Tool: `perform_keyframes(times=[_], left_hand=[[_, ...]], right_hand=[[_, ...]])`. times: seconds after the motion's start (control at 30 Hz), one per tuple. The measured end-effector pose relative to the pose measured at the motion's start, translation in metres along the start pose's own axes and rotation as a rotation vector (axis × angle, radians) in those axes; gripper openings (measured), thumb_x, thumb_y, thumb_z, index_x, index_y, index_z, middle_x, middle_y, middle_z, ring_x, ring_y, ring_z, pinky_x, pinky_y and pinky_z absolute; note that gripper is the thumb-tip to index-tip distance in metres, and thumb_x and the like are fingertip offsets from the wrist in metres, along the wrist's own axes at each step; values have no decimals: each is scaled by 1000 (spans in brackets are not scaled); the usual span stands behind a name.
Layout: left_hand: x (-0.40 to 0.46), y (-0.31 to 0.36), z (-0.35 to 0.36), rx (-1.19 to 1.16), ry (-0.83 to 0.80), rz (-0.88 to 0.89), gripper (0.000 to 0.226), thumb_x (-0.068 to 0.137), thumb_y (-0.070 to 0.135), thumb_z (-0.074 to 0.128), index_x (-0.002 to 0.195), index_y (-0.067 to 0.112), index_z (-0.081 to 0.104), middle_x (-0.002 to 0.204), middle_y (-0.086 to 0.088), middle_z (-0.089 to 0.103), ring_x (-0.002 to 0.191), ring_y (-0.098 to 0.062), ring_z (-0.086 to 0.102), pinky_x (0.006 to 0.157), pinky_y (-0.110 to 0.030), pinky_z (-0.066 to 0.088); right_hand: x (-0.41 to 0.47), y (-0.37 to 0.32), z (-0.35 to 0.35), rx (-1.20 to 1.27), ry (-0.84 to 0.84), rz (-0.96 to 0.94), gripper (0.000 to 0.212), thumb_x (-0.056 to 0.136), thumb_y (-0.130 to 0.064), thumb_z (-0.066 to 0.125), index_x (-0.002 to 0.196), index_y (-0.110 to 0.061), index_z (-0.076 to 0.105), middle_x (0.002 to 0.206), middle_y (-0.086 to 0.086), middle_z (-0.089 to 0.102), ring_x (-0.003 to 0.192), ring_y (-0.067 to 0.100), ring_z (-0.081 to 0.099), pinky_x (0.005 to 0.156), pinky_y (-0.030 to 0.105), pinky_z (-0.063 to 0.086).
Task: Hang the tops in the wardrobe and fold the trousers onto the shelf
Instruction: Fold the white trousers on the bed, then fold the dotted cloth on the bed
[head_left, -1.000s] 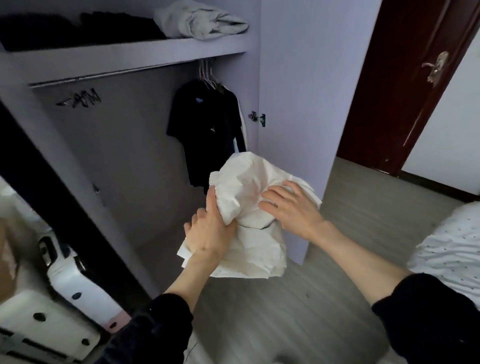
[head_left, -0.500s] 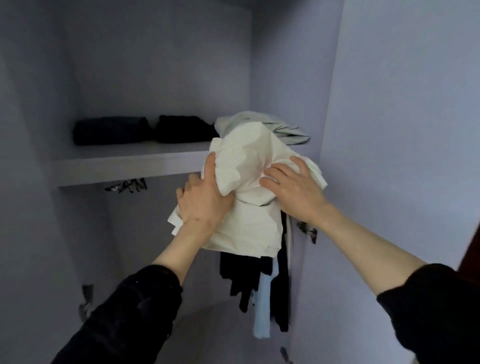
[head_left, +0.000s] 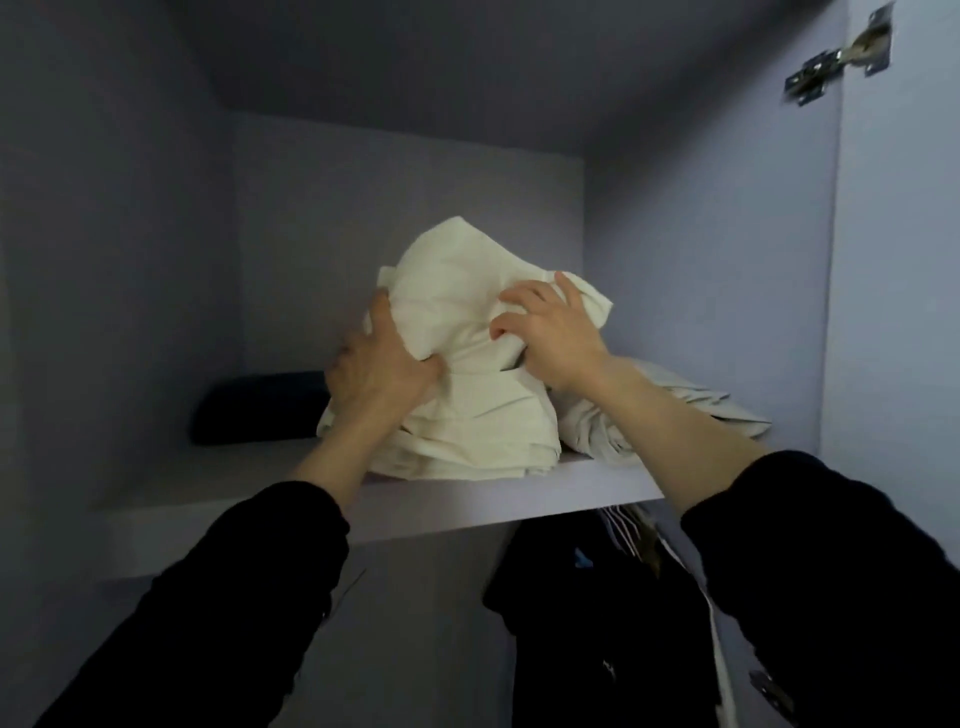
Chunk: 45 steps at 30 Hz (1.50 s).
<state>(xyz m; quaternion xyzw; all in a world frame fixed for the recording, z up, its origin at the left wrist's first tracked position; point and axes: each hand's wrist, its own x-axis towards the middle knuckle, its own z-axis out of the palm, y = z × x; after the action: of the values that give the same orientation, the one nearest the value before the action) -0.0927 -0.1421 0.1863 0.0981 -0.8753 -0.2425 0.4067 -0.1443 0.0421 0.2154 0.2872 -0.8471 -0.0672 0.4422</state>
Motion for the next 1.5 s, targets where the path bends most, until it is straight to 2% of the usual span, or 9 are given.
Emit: perform_keyframes(times=[0.1, 0.2, 0.27, 0.4, 0.87, 0.97, 1.1, 1.37, 1.5], left_hand=[[17, -15, 28, 36, -122, -109, 101, 78, 59, 58, 146, 32, -10, 146, -20, 22, 126, -43, 36, 101, -49, 32], [19, -32, 53, 210, -304, -160, 95, 85, 65, 44, 147, 29, -18, 155, -17, -7, 139, -43, 7, 111, -53, 17], [13, -37, 62, 306, -368, -41, 84, 88, 67, 32, 147, 32, -15, 156, -11, -19, 142, -37, -12, 114, -57, 3], [-2, -39, 75, 406, -531, 159, 62, 90, 68, 16, 146, 47, -2, 156, 5, -20, 143, -23, -21, 113, -54, -9], [4, -29, 103, 479, -607, 45, 58, 92, 65, 7, 146, 45, 6, 155, 5, -23, 140, -23, -27, 109, -58, -18], [3, -32, 104, 494, -594, 64, 55, 94, 60, 6, 147, 45, 8, 157, 7, -18, 142, -20, -23, 110, -55, -17], [-11, -28, 95, 459, -561, 103, 51, 99, 50, 8, 148, 37, 14, 159, 4, -4, 145, -19, -9, 115, -50, -9], [-106, -24, 51, 164, -105, 172, 44, 99, 19, 40, 143, 15, 36, 150, -13, 33, 139, -29, 28, 112, -42, 24], [-193, -31, 19, 28, 73, -90, 49, 95, 7, 40, 143, 16, 34, 144, -7, 39, 126, -23, 42, 94, -26, 37]], right_hand=[[26, 6, 31, -15, -110, 21, 50, 87, -9, 53, 131, -34, 51, 159, 3, 8, 146, 23, 0, 115, 53, -9], [33, 0, 65, 9, -263, 147, 69, 91, -8, 45, 149, -34, 19, 158, 3, -13, 145, 27, -13, 113, 58, -9], [23, -11, 82, 168, -308, 259, 59, 96, -18, 39, 149, -32, 17, 159, 2, -11, 145, 26, -11, 115, 55, -5], [-18, -28, 95, 460, -435, 322, 47, 100, -45, 23, 142, -31, 37, 156, 3, 18, 143, 27, 13, 116, 49, 11], [-16, -11, 124, 288, -661, 74, 53, 100, -45, 7, 149, -29, 17, 159, 5, 5, 145, 22, 7, 117, 46, -3], [-18, -12, 123, 300, -689, 89, 53, 100, -44, 6, 150, -28, 13, 159, 5, 2, 146, 22, 4, 117, 46, -5], [-32, -13, 115, 321, -539, 84, 52, 101, -41, 10, 145, -24, 30, 154, 6, 24, 141, 24, 19, 117, 48, 1], [-75, -43, 61, 451, -124, -135, 39, 98, -23, 36, 134, -13, 48, 145, 7, 41, 131, 25, 36, 102, 38, 33], [-116, -91, 33, 576, -30, -285, 34, 93, -10, 42, 125, -10, 55, 123, 9, 58, 113, 29, 50, 85, 36, 38]])
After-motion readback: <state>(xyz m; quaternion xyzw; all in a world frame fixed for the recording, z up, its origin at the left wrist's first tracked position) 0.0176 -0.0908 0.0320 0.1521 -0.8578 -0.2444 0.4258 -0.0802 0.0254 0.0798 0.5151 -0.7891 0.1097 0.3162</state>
